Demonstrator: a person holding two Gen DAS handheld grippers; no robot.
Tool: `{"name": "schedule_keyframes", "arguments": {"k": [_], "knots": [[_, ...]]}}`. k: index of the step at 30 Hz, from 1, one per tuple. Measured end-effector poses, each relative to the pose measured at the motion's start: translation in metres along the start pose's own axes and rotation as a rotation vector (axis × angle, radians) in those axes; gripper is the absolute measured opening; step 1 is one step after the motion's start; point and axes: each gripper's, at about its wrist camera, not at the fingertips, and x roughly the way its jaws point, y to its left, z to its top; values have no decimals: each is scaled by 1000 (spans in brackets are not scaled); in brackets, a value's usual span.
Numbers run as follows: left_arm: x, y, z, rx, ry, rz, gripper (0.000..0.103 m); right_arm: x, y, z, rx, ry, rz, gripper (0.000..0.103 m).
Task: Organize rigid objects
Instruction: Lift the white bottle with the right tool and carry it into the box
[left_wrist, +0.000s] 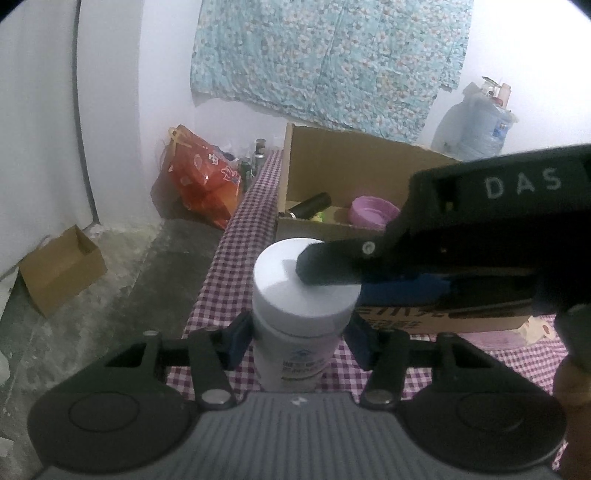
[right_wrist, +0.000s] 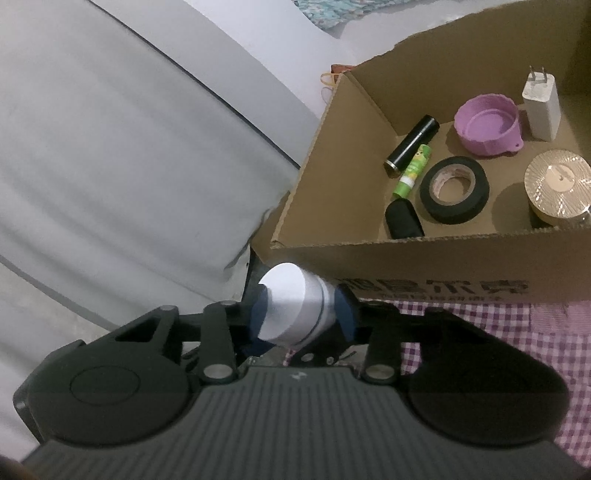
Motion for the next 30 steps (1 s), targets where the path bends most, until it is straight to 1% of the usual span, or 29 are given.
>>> {"name": "schedule_keyframes", "arguments": {"k": [6,10,15,19,22,25,28,30], "knots": [[-4,-3,-1,12,-11,3,54,-3,0,-2,0,-1,1,36],[-14,-7,-2,27,-27,11,54,-10,2,-4,-6,-5,6,36],[-42,-14,5,51,-70,11,54,-35,17,-7,-26,-30,33,36],[-67,-27,25,97,-129,1,54,-65,35,-1,-63,-85,60,36],[-77,-41,49,127,-160,-27,54,-91,44,14,-91,-141,71,36],[-78,-60,74,154,-189,-75,54,-117,46,35,-106,-194,69,36],[-67,-84,98,171,-196,-133,54,-142,41,60,-123,-247,37,37],[-51,-101,112,174,-186,-186,54,-155,31,76,-122,-281,0,37]]}}
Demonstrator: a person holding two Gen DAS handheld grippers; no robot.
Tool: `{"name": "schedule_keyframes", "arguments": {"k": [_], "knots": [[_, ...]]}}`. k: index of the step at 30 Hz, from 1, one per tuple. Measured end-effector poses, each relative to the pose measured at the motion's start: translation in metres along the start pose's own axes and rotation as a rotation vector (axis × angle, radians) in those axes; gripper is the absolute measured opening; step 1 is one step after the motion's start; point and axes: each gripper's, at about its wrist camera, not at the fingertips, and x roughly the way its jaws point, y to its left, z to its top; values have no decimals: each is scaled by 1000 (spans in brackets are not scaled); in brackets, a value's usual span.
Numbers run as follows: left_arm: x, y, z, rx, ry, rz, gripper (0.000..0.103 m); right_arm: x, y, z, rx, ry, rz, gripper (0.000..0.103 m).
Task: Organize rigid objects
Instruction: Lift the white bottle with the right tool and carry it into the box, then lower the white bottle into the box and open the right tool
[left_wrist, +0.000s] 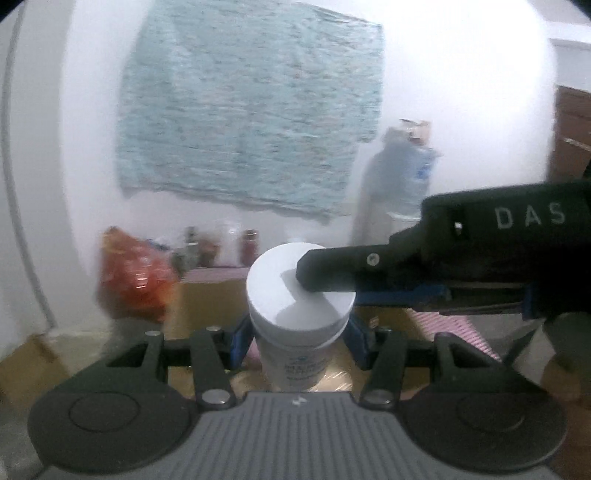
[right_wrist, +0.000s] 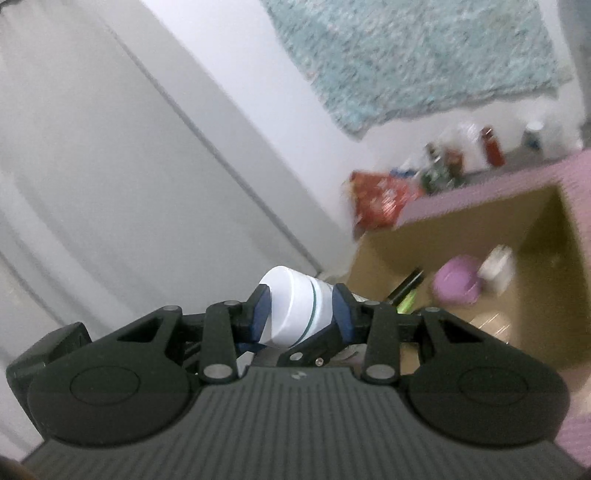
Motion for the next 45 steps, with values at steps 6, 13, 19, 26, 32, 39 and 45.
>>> {"name": "schedule_keyframes", "arguments": {"k": [6,13,19,26,32,39,45], "knots": [[74,-36,13,12,60,-118,54,-8,-67,36,50,-33,-98,37],[154,-60,-8,22,191,-162,54,6,-167,32,152,-17,-162,37],[173,-65,-25,60,254,-140,54,23,-211,13,211,11,-153,37],[179,-68,-31,79,313,-117,54,34,-220,3,224,34,-140,39],[174,-68,-31,85,316,-111,69,29,-220,-6,233,23,-138,46],[142,-65,-17,63,253,-117,86,-4,-204,-6,216,-42,-159,50],[83,-55,-13,18,191,-123,98,-42,-164,-18,145,-102,-180,58]]}}
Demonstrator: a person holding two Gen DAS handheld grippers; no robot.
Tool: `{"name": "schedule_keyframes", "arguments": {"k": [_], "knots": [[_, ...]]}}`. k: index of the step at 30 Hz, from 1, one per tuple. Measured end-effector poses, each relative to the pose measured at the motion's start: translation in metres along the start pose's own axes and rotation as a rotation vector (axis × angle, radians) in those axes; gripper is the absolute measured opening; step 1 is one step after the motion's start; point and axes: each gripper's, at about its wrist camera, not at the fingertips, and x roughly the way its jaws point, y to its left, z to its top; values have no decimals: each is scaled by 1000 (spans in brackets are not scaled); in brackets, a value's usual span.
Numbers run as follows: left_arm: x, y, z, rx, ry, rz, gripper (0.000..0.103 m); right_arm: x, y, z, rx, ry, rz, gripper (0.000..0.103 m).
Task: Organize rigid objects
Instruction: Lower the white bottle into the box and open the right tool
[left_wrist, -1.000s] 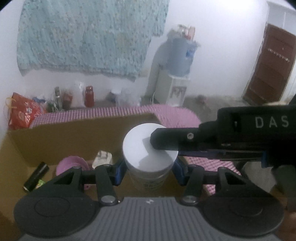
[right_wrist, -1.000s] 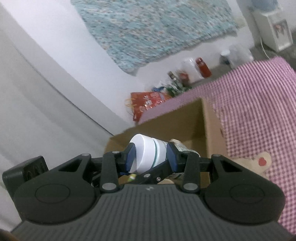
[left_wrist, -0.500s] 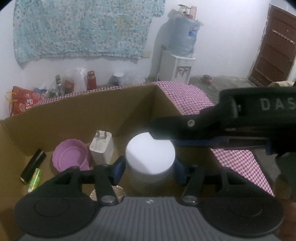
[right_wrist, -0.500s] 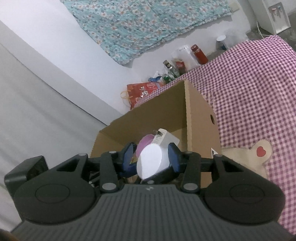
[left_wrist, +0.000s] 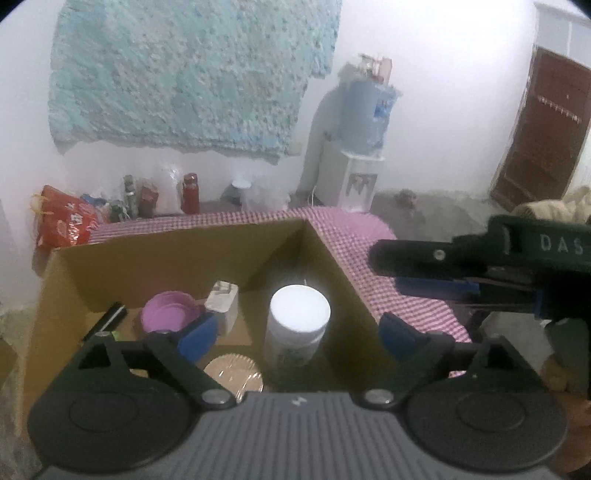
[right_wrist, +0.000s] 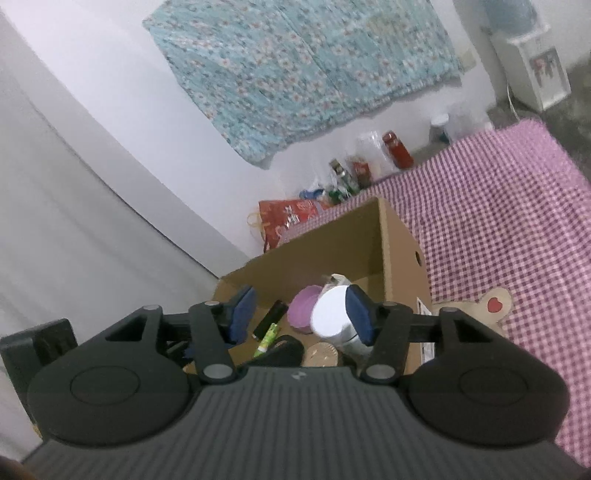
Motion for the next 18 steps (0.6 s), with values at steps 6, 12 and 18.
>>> {"name": "schedule_keyframes", "arguments": {"k": [6,12,18], "knots": [[-60,17,-26,-61,-70,67,103,-47,45,-29,-147,-71,-92,83],[-90,37,-54,-93,-84,268,103,-60,82,-78,-281,-110,-242,101],[-92,56,-64,-149,-58,303,103,-33,107,-121,-414,-74,-362,101]]}}
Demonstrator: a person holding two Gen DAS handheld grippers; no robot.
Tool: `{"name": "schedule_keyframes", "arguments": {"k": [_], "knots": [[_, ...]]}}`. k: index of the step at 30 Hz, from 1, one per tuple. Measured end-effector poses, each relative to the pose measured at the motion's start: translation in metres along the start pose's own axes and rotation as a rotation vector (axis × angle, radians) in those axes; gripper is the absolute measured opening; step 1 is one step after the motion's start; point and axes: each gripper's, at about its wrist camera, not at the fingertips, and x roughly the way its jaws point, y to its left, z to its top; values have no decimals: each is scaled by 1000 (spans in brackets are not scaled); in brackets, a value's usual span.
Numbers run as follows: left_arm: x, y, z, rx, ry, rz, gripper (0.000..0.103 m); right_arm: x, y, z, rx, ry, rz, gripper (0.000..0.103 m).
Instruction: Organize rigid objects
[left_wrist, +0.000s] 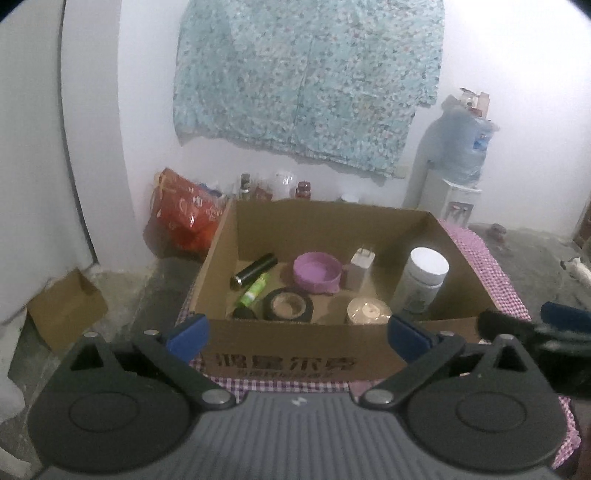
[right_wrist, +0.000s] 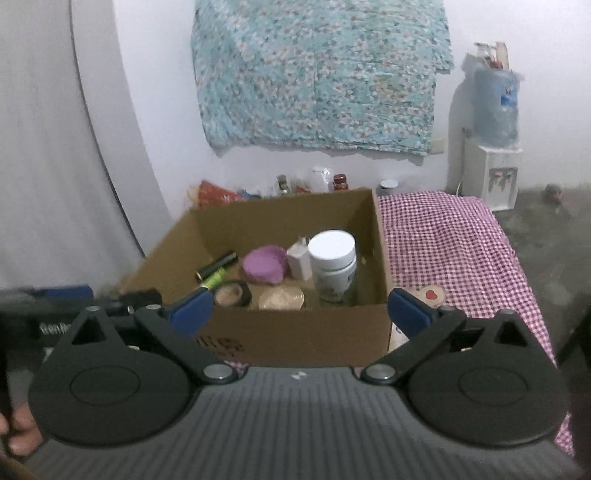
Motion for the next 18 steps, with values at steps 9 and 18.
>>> {"name": "schedule_keyframes", "arguments": {"k": [9,18], "knots": [[7,2,-6,28,-21,34,103,21,12,0,-26,24,-63,101],[9,5,-7,29,-24,35,102,27,11,3,-32,35,-81,101]]}}
